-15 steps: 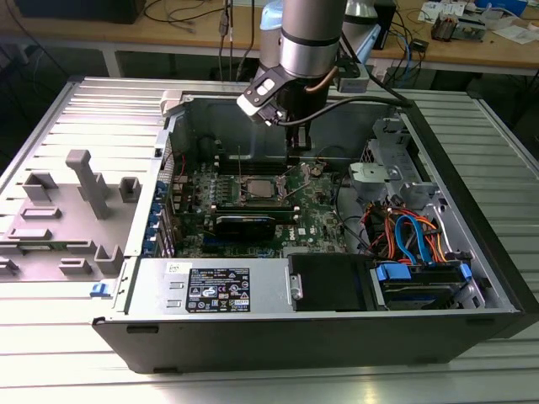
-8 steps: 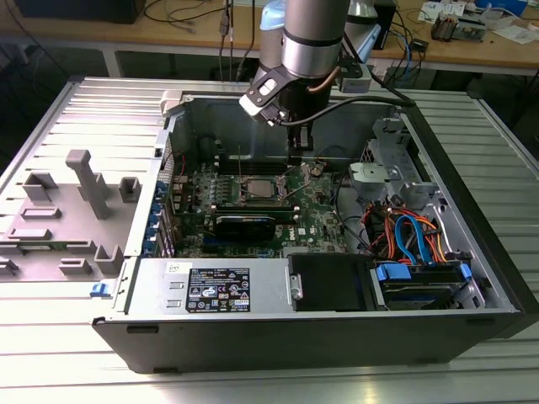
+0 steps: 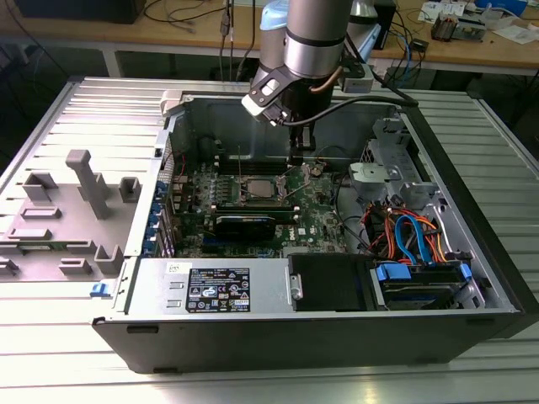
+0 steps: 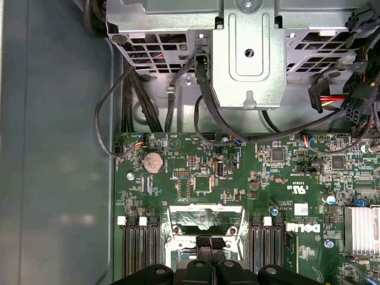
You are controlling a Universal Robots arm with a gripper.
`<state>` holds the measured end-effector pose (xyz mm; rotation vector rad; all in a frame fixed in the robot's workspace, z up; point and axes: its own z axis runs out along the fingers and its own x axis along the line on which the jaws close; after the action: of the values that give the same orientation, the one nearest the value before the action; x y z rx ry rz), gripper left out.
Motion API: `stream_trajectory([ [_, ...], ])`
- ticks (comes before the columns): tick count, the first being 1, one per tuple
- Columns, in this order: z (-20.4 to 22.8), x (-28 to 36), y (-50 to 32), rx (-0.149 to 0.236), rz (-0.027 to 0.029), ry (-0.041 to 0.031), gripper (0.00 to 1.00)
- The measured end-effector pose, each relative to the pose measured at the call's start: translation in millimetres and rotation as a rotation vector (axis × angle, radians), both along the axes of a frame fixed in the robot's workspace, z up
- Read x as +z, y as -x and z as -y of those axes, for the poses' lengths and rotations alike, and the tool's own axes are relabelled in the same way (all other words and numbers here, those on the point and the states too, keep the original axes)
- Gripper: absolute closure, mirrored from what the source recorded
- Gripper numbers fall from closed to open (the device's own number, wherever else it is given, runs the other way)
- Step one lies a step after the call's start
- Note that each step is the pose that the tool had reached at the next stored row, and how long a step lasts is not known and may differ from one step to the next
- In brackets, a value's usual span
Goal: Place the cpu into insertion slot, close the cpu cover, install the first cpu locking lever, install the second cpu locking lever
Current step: 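Close the cpu cover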
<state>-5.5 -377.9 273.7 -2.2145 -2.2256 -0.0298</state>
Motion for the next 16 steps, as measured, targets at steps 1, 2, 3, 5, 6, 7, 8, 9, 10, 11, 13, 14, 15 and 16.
stream_trajectory([
  [1, 0.0, 0.0, -0.1, 0.0, 0.0, 0.0, 0.89],
  [2, 0.0, 0.0, -0.3, 0.0, 0.0, 0.0, 0.89],
  [3, 0.0, 0.0, -0.5, 0.0, 0.0, 0.0, 0.89],
  [5, 0.0, 0.0, -1.7, 0.0, 0.0, 0.0, 0.89],
  [6, 0.0, 0.0, -1.8, 0.0, 0.0, 0.0, 0.89],
  [7, 0.0, 0.0, -1.8, 0.0, 0.0, 0.0, 0.89],
  [8, 0.0, 0.0, -1.9, 0.0, 0.0, -0.0001, 0.89],
  [9, 0.0, 0.0, -1.9, 0.0, 0.0, 0.0, 0.89],
  [10, 0.0, 0.0, -1.9, 0.0, 0.0, 0.0, 0.89],
  [11, 0.0, 0.0, -2.0, 0.0, 0.0, 0.0, 0.89],
  [13, 0.0, 0.0, -2.0, 0.0, 0.0, 0.0, 0.89],
  [14, 0.0, 0.0, -2.1, 0.0, 0.0, 0.0, 0.89],
  [15, 0.0, 0.0, -2.1, 0.0, 0.0, 0.0, 0.89],
  [16, 0.0, 0.0, -3.0, 0.0, 0.0, 0.0, 0.89],
])
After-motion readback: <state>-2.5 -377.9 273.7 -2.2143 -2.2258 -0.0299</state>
